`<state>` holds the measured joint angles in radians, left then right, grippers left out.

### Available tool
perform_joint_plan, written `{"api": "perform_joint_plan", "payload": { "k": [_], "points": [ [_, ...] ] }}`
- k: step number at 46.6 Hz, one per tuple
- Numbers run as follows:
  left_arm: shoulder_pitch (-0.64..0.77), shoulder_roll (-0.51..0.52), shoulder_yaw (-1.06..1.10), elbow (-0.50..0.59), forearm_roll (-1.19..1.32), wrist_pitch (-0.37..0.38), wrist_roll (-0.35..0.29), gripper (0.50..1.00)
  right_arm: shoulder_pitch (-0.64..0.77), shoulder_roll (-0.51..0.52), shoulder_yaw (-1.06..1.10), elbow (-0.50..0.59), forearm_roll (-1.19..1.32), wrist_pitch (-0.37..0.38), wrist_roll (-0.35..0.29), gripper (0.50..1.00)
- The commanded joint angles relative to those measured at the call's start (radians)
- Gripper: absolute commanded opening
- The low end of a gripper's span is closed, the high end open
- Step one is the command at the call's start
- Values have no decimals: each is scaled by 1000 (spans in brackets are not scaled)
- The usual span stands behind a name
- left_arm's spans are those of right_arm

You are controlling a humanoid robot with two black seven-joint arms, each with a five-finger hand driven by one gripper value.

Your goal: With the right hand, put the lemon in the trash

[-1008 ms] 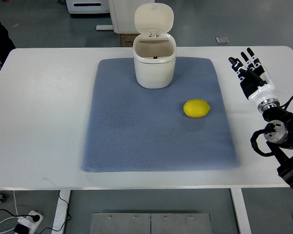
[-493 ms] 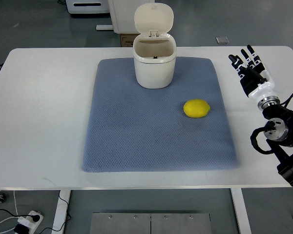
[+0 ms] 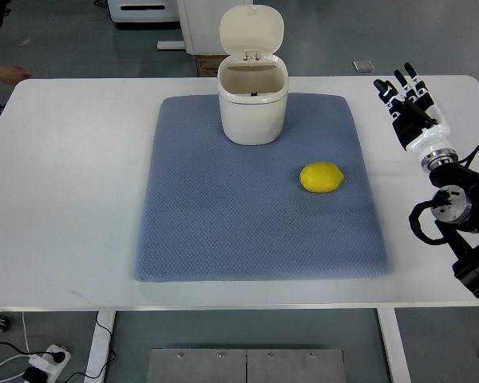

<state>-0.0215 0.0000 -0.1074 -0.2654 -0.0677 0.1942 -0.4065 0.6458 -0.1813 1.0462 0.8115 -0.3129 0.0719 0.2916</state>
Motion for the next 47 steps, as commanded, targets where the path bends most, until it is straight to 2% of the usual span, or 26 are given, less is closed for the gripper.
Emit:
{"api": "perform_joint_plan", "payload": {
  "k": [1,8,13,25,32,47],
  "points": [
    [0,0,0,0,0,1,0,1000,-2,-9,-2,0,0,3,-8,1000],
    [0,0,0,0,0,1,0,1000,-5,-44,-24,0,0,57,-32,1000],
    [0,0,0,0,0,1,0,1000,0,-69,-80,5,-6,82,-19,1000],
    [0,0,0,0,0,1,0,1000,66,-164,-294,5,-21,82,83,998],
    [0,0,0,0,0,-1,0,1000,112,-181,-414,5,-25,82,147,995],
    [0,0,0,0,0,-1,0,1000,121,-196,-453,6,-205,82,185,995]
  ]
}}
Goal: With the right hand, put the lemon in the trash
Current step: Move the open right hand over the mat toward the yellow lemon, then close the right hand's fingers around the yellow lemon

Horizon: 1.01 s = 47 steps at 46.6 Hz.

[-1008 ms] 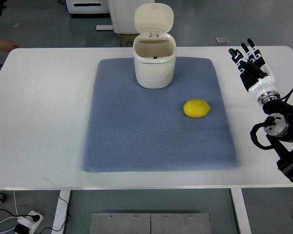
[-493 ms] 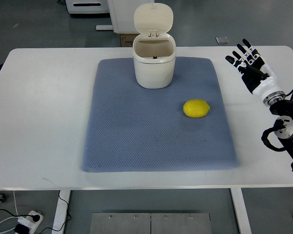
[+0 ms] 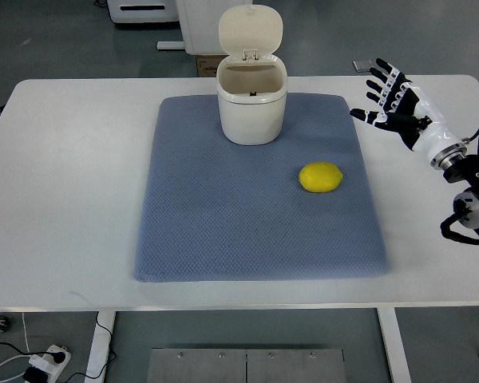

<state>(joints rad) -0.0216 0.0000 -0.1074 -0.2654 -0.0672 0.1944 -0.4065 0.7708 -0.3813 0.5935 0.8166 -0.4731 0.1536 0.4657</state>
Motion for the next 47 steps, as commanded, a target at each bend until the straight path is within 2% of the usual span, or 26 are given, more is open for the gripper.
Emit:
{"api": "perform_joint_plan", "payload": {
  "k": [1,9,24,32,40,47],
  "points": [
    [0,0,0,0,0,0,0,1000,-5,5,0,1,-62,0,16,995],
    [0,0,0,0,0,0,0,1000,-7,7,-26,3,-160,0,34,995],
    [0,0,0,0,0,0,0,1000,25,4,-191,-1,-243,-19,110,991],
    [0,0,0,0,0,-1,0,1000,56,4,-299,-2,-251,-65,145,989],
    [0,0,0,0,0,-1,0,1000,85,5,-399,-10,-252,-127,145,989],
    [0,0,0,0,0,-1,0,1000,91,15,-437,-27,-252,-141,145,989]
  ]
}}
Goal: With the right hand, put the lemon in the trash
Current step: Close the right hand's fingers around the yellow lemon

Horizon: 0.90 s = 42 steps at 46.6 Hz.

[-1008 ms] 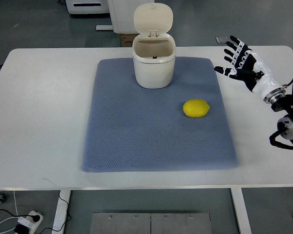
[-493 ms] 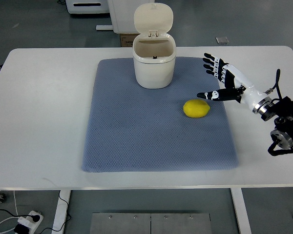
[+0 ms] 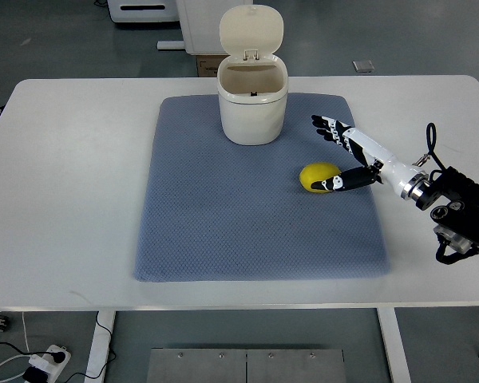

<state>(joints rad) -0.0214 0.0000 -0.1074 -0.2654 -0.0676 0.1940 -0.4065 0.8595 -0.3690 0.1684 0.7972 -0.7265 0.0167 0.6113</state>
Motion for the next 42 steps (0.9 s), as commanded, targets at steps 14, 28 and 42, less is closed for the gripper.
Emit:
{"api": "perform_joint_plan", "payload": {
  "k": [14,28,42],
  "points": [
    [0,0,0,0,0,-1,0,1000,10,13,-32,-47,1,-11,0,968],
    [0,0,0,0,0,-1,0,1000,4,22,-67,-82,1,-11,0,933],
    [0,0,0,0,0,-1,0,1000,-2,21,-93,-82,1,-11,0,870]
  ]
}}
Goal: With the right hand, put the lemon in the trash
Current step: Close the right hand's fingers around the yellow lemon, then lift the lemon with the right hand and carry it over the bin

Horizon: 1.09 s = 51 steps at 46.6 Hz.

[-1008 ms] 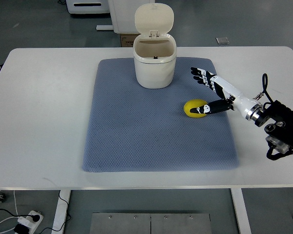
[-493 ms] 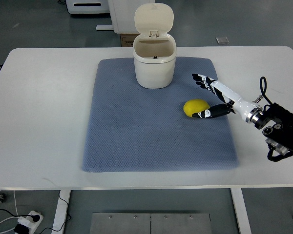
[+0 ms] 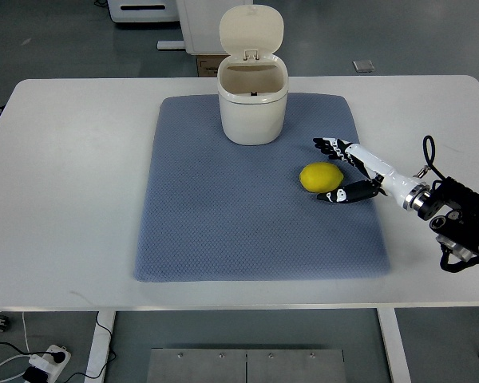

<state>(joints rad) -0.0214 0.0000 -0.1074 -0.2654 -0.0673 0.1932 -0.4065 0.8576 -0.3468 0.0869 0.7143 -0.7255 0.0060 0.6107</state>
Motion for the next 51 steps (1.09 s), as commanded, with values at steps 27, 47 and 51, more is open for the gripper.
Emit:
{"api": "perform_joint_plan", "payload": {
  "k": [27,47,51],
  "points": [
    [0,0,0,0,0,0,0,1000,6,-18,-24,-9,12,-1,0,500],
    [0,0,0,0,0,0,0,1000,40,-41,82,-3,21,-15,0,500],
    [0,0,0,0,0,0,0,1000,61,-50,83,-3,21,-15,0,500]
  ]
}}
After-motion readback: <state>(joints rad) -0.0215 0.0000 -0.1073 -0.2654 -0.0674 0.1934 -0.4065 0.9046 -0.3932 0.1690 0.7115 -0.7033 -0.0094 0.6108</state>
